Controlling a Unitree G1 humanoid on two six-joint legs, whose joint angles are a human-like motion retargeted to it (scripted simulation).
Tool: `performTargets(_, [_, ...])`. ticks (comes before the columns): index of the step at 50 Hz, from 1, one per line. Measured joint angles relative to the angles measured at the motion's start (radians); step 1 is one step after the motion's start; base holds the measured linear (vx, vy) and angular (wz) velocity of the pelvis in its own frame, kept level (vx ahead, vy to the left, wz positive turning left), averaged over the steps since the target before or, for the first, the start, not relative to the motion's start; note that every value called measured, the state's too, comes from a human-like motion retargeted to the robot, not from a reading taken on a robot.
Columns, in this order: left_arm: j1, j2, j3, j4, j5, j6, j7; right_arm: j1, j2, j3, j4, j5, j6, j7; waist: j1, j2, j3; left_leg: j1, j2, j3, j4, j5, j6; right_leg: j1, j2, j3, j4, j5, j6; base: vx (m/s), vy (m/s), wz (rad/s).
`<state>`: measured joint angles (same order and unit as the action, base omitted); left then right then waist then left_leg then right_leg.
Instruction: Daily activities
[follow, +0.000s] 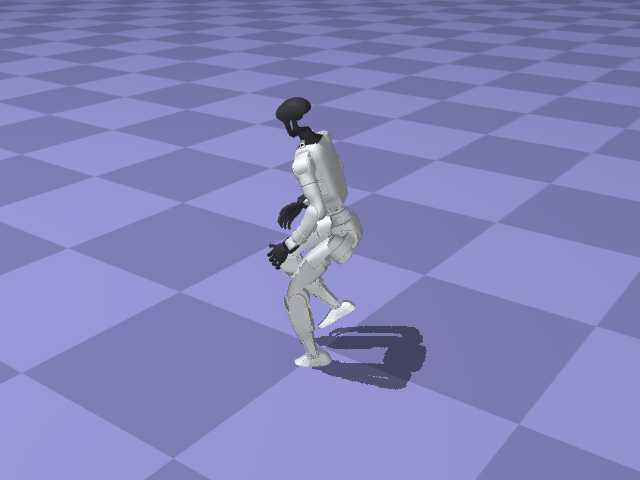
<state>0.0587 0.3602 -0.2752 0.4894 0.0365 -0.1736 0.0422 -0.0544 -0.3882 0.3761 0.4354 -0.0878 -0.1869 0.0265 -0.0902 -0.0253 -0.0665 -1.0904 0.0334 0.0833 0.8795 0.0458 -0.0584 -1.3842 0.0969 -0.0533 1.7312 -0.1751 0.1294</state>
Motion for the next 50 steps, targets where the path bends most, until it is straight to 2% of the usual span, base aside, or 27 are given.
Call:
performTargets(5, [0.032,-0.068,-0.035,0.233,-0.025,0.026,0.014,0.018,0.014,0.003,-0.117,0.009,-0.024,-0.078,-0.014,-0.003,0.018,-0.071,-0.026,-0.067,0.175,0.110,-0.114,0.045,0.091,0.036,-0.324,0.052,0.037,0.12,-0.15,0.47])
performTargets(10, [0.028,-0.094,-0.041,0.359,-0.037,0.047,0.025,0.033,0.018,-0.004,-0.148,0.023,-0.036,-0.147,-0.018,-0.018,0.022,-0.194,0.031,-0.024,0.478,0.160,-0.064,0.103,0.141,0.085,-0.557,0.054,0.039,0.01,-0.12,0.64])
performTargets(14, [-0.001,-0.097,-0.034,0.401,-0.062,0.056,0.039,0.027,0.032,-0.002,-0.095,0.034,-0.031,-0.183,-0.003,-0.036,0.046,-0.293,0.074,0.004,0.665,0.156,-0.029,0.093,0.142,0.074,-0.533,-0.023,-0.008,-0.08,-0.07,0.36])
performTargets(17, [-0.027,-0.091,-0.039,0.412,-0.078,0.059,0.047,0.016,0.045,0.009,-0.028,0.053,-0.022,-0.189,0.003,-0.046,0.070,-0.345,0.068,0.004,0.723,0.179,-0.035,0.077,0.143,0.067,-0.483,-0.031,-0.015,-0.10,-0.03,0.28])
performTargets(24, [-0.084,-0.064,-0.063,0.406,-0.091,0.069,0.033,-0.007,0.064,0.034,0.123,0.107,0.003,-0.146,-0.003,-0.055,0.102,-0.392,0.037,-0.006,0.731,0.243,-0.056,0.053,0.144,0.060,-0.410,0.028,-0.011,-0.09,-0.01,0.25])
performTargets(37, [-0.158,-0.024,-0.095,0.409,-0.097,0.092,-0.015,-0.039,0.078,0.057,0.290,0.196,0.052,-0.033,-0.012,-0.061,0.101,-0.390,0.020,-0.028,0.710,0.309,-0.063,0.017,0.180,0.064,-0.319,0.152,0.028,-0.07,0.00,0.19])
performTargets(44, [-0.185,-0.008,-0.097,0.397,-0.092,0.103,-0.029,-0.048,0.085,0.052,0.307,0.243,0.069,0.011,-0.014,-0.064,0.102,-0.387,0.023,-0.030,0.721,0.303,-0.055,0.003,0.197,0.065,-0.284,0.204,0.048,-0.02,0.00,0.05])
performTargets(50, [-0.176,0.025,-0.101,0.326,-0.052,0.100,-0.027,-0.032,0.065,0.044,0.242,0.274,0.058,0.016,-0.012,-0.062,0.106,-0.397,0.047,-0.020,0.745,0.273,-0.038,-0.011,0.202,0.059,-0.262,0.204,0.049,0.00,0.00,0.00])
